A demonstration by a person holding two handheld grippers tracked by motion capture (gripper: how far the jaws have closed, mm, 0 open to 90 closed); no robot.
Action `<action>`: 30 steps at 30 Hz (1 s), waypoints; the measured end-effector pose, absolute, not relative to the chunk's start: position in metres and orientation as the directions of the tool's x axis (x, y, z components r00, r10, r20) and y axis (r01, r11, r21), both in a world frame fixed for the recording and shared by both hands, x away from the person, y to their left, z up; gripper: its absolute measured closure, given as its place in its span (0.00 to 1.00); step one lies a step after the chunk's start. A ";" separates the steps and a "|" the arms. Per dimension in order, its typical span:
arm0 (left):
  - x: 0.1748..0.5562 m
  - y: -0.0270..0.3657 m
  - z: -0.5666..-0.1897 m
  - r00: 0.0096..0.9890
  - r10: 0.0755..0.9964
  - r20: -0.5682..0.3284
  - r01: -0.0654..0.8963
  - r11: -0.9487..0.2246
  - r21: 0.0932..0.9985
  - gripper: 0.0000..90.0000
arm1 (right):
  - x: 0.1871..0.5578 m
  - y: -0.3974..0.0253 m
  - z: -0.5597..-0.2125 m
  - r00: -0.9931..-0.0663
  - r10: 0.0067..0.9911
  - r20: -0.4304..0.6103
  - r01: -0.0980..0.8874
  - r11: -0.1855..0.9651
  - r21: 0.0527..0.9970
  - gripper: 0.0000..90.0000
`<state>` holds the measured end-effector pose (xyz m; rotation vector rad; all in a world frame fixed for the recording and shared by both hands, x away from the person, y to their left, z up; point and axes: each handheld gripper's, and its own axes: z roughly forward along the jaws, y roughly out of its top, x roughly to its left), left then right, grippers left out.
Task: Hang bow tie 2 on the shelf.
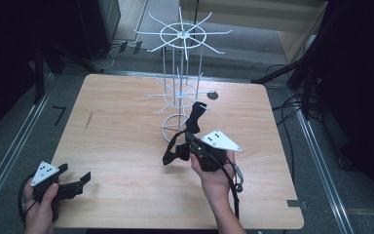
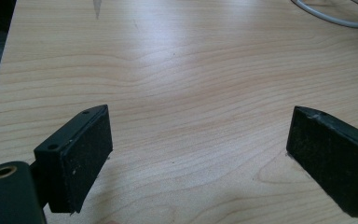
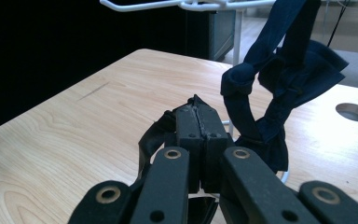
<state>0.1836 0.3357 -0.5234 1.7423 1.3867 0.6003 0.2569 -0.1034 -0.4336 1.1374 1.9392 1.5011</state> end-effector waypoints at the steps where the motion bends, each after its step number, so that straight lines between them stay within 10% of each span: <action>1: 0.184 0.336 -0.523 0.283 0.952 -0.119 0.566 -0.066 0.822 0.08 | 0.257 -0.104 -0.433 -0.568 0.811 0.137 0.335 0.076 0.939 1.00; 30: 0.184 0.336 -0.523 0.283 0.952 -0.117 0.565 -0.067 0.822 0.08 | 0.252 -0.116 -0.404 -0.560 0.819 0.123 0.283 0.049 0.958 1.00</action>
